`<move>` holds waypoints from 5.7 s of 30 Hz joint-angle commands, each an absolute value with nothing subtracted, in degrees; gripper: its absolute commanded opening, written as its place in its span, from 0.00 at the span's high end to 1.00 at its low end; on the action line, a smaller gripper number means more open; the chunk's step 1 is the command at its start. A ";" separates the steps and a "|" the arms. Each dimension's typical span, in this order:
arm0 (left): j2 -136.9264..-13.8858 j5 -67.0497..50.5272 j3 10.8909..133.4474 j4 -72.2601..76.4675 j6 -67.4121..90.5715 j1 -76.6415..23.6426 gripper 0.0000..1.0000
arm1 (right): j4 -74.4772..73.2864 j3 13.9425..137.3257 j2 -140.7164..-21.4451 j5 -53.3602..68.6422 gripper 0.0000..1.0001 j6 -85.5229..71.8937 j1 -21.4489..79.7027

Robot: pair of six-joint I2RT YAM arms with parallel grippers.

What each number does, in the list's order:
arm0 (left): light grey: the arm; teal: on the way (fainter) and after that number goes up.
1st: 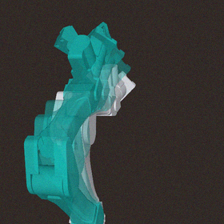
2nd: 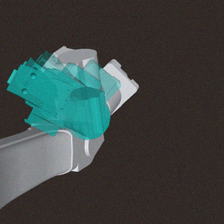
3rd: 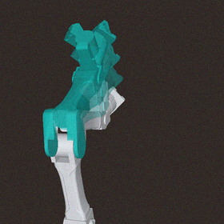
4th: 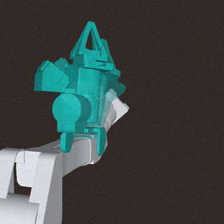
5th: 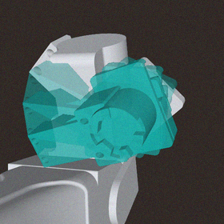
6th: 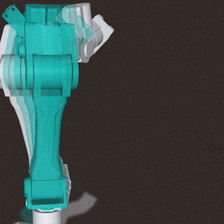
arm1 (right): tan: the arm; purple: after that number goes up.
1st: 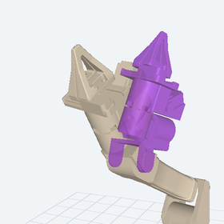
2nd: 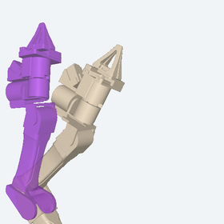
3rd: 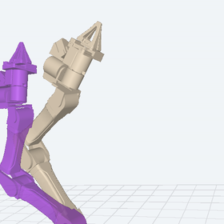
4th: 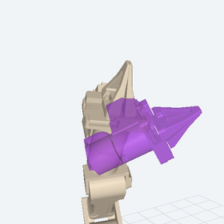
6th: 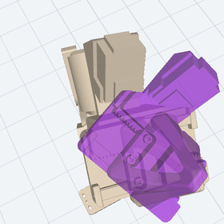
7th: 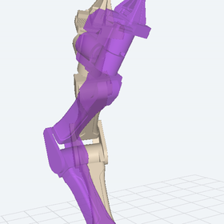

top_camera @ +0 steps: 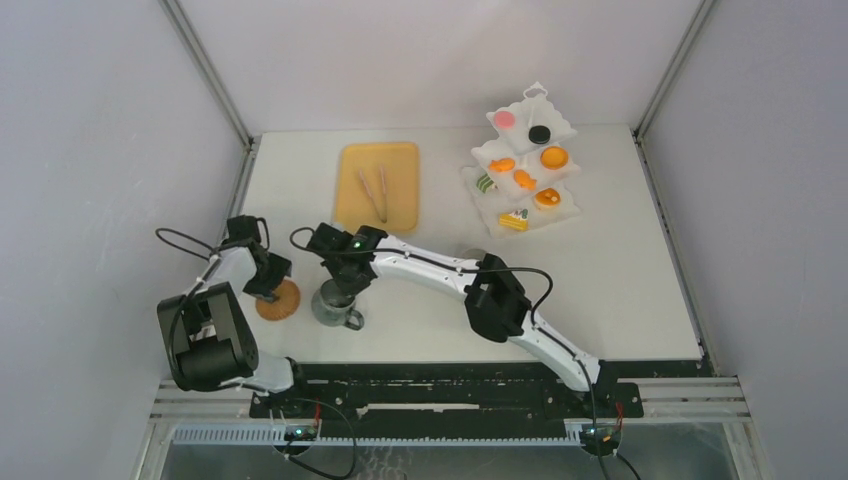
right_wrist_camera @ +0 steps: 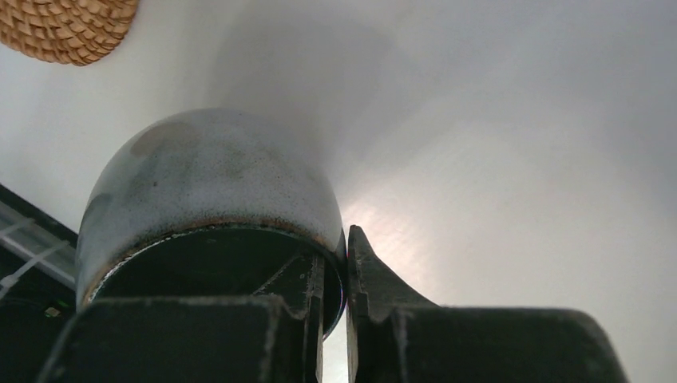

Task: Serve the afternoon tea
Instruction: Move the coaster to the corner of the board, then move the coaster to the center of the board, then place the cup on the coaster.

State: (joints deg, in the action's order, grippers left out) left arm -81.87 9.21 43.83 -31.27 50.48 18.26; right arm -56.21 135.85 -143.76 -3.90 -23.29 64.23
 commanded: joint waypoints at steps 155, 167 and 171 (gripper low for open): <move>-62.49 24.14 46.16 -40.20 62.14 -17.12 0.29 | -71.88 129.98 -124.45 -16.33 1.00 -22.46 54.00; -56.48 23.36 43.10 -39.17 60.75 -17.01 0.29 | -74.35 133.74 -131.42 -16.44 1.00 -23.77 54.43; -55.35 22.64 42.42 -38.89 60.30 -17.05 0.29 | -75.72 136.26 -133.94 -16.96 1.00 -24.17 54.51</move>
State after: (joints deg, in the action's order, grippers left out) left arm -57.25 22.70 43.48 -40.77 61.98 -17.54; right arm -75.24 131.13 -134.19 -16.05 -22.46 54.15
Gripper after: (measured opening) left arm 0.711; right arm 0.117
